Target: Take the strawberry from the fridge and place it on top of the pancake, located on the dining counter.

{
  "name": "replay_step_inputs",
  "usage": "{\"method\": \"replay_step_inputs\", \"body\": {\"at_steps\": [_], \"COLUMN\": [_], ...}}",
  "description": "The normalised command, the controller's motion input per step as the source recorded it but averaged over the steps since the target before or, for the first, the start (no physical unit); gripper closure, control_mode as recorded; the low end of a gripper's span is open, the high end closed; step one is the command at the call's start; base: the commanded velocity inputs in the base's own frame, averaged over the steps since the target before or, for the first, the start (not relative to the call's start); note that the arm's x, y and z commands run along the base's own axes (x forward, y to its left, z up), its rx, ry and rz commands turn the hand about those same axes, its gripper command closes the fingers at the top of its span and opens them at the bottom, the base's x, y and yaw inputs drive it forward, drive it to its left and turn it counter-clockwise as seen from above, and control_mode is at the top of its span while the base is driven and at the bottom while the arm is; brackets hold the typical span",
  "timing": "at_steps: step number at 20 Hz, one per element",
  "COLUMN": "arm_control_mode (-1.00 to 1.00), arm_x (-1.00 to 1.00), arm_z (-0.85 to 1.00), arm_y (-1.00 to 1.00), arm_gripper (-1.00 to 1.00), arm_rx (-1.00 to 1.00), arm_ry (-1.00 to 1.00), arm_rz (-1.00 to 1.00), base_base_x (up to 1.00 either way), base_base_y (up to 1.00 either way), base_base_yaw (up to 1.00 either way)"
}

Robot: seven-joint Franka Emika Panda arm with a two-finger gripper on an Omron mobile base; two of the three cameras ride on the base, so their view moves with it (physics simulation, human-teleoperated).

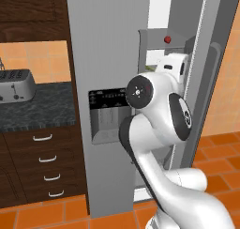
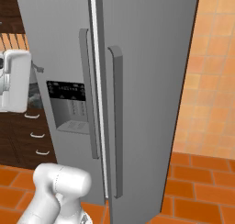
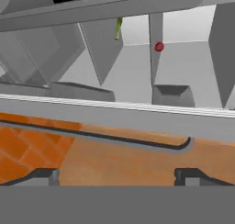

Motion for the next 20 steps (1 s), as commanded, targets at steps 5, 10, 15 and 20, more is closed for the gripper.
{"method": "replay_step_inputs", "body": {"at_steps": [5, 10, 15, 20], "arm_control_mode": [-1.0, -1.0, -1.0, -1.0], "arm_x": [0.43, 0.45, 0.35, 0.32], "arm_z": [-0.35, -0.22, -0.12, -0.07], "arm_y": [-0.02, -0.09, -0.17, -0.34], "arm_gripper": [-1.0, -1.0, -1.0, -1.0], "arm_rx": [0.0, 0.0, 0.0, 0.0], "arm_ry": [0.06, 0.03, 0.0, 0.0], "arm_rz": [-0.03, -0.06, -0.05, -0.04], "base_base_x": [0.0, 0.0, 0.0, 0.0], "base_base_y": [0.0, 0.0, 0.0, 0.0], "base_base_yaw": [0.0, 0.0, 0.0, 0.0]}}
